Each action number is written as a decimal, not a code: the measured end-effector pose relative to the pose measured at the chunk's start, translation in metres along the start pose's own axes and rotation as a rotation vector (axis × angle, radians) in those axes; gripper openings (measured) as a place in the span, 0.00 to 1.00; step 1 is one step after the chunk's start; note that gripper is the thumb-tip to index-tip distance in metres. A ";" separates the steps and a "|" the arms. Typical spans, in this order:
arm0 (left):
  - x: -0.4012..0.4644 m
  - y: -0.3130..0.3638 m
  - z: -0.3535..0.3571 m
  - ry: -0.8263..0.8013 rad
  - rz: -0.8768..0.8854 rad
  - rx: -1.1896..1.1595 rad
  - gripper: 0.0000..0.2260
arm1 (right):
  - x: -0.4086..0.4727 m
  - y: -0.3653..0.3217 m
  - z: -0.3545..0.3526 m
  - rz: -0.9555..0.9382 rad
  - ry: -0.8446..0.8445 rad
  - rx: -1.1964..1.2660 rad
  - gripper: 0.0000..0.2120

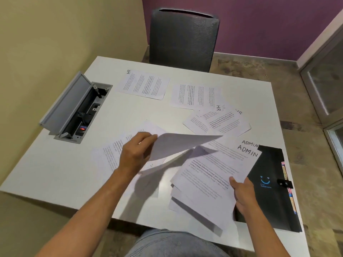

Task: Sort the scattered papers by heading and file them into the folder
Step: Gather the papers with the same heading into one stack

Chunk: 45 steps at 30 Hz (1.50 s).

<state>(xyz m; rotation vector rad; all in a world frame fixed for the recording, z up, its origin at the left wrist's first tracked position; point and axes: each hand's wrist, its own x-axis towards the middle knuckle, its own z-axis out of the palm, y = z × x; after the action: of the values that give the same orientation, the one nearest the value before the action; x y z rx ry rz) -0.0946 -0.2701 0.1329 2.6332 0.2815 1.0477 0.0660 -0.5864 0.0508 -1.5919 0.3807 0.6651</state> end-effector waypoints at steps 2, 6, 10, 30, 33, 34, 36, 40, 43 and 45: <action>0.004 -0.015 -0.011 0.066 -0.055 0.068 0.08 | 0.000 -0.001 0.006 0.006 0.001 -0.004 0.18; 0.004 -0.036 -0.025 0.145 -0.082 0.136 0.09 | -0.001 0.000 0.012 0.007 0.020 -0.024 0.20; -0.003 -0.043 -0.028 0.162 -0.004 0.183 0.07 | -0.003 0.002 0.013 0.004 0.044 -0.042 0.20; -0.151 -0.061 0.027 -0.642 -0.240 0.027 0.12 | -0.026 0.022 0.036 -0.033 0.071 -0.089 0.20; -0.162 -0.068 0.031 -0.698 -0.293 0.050 0.11 | -0.031 0.028 0.040 -0.030 0.068 -0.091 0.18; -0.165 -0.070 0.032 -0.691 -0.310 0.053 0.11 | -0.033 0.030 0.042 -0.027 0.065 -0.091 0.17; -0.165 -0.072 0.034 -0.663 -0.331 0.035 0.16 | -0.037 0.033 0.044 -0.018 0.059 -0.094 0.16; -0.151 -0.068 0.041 -0.599 -0.314 0.000 0.18 | -0.042 0.040 0.047 -0.007 0.053 -0.103 0.16; -0.138 -0.066 0.052 -0.603 -0.364 -0.038 0.19 | -0.048 0.040 0.048 0.002 0.060 -0.074 0.16; -0.126 -0.062 0.061 -0.585 -0.408 -0.071 0.20 | -0.049 0.042 0.047 0.010 0.064 -0.062 0.16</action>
<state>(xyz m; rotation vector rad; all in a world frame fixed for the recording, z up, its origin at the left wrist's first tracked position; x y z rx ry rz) -0.1471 -0.2598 -0.0111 2.5235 0.5921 0.1436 -0.0064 -0.5533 0.0473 -1.6747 0.4194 0.6401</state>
